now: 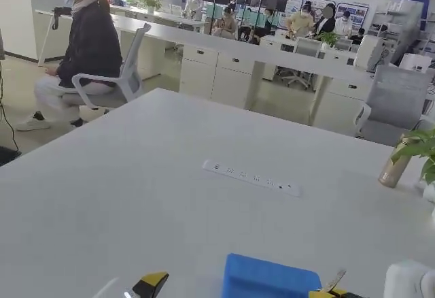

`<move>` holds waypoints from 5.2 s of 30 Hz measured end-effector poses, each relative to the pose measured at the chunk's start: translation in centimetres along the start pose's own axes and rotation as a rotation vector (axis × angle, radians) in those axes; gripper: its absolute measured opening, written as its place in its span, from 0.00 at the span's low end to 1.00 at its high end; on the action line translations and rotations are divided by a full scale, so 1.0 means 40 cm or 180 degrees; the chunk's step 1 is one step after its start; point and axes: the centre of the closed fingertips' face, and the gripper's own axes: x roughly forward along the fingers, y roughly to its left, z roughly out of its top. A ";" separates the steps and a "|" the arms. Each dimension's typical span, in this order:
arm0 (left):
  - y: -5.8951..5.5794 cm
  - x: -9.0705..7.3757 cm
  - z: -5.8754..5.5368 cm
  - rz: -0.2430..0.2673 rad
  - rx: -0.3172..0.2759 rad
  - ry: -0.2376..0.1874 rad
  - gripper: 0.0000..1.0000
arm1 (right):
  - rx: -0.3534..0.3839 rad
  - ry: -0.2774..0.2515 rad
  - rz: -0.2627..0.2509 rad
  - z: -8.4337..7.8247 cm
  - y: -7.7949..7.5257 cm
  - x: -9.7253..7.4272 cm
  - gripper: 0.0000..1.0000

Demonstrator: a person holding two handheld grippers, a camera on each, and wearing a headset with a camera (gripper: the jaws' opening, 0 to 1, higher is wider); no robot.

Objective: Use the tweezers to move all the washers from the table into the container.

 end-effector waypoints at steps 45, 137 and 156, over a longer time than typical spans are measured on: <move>-0.007 0.005 -0.016 -0.0070 0.0009 0.0097 0.94 | -0.0020 0.0020 0.0048 -0.009 0.002 0.024 0.03; -0.027 0.006 -0.048 -0.0226 -0.0008 0.0307 0.86 | -0.0922 0.0463 0.0870 -0.163 0.324 -0.027 0.04; -0.029 0.008 -0.051 -0.0251 -0.0001 0.0331 0.84 | -0.0515 0.0434 0.0808 -0.147 0.284 -0.048 0.03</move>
